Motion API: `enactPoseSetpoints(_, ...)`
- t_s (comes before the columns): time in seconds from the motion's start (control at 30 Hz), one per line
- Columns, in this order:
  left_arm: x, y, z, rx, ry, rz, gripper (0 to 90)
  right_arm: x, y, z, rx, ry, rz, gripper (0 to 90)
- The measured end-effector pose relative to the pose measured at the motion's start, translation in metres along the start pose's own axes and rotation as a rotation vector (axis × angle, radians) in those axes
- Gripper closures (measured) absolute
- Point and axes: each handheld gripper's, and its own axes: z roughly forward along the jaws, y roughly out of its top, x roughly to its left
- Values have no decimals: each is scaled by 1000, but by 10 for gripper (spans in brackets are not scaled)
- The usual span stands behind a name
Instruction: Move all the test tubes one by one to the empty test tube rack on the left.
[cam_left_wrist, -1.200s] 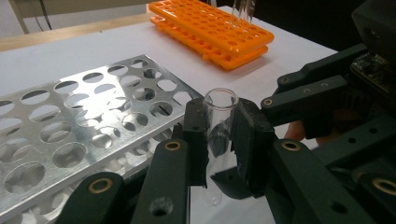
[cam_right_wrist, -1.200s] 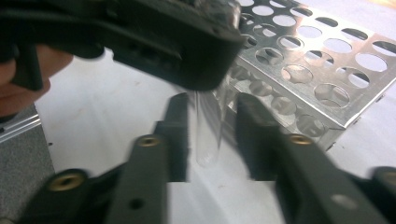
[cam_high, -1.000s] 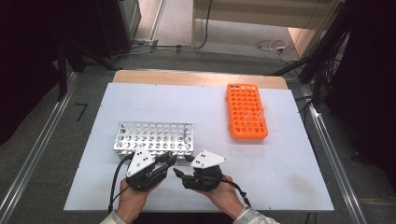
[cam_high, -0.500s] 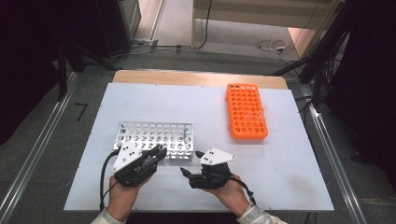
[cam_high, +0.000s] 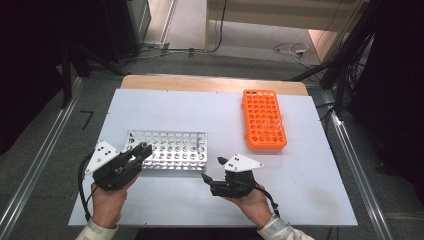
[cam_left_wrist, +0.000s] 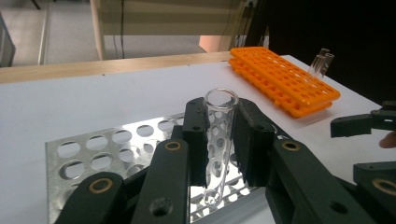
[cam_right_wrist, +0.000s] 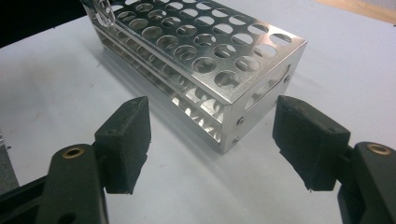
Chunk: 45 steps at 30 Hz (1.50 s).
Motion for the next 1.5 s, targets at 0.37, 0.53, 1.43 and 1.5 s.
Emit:
enactPoseSetpoints(0.37,12,2,-4,-11,44,-9,753,-2,0,0,2,-8,7,263)
enactPoseSetpoints(0.53,22,3,-10,-22,86,-10,752,-3,-1,0,4,-9,8,263)
enactPoseSetpoints(1.43,25,-10,-3,3,218,78,751,-4,-1,0,9,-12,9,263)
enactPoseSetpoints(1.5,23,-13,-1,11,224,87,751,-4,-1,0,10,-14,9,263)
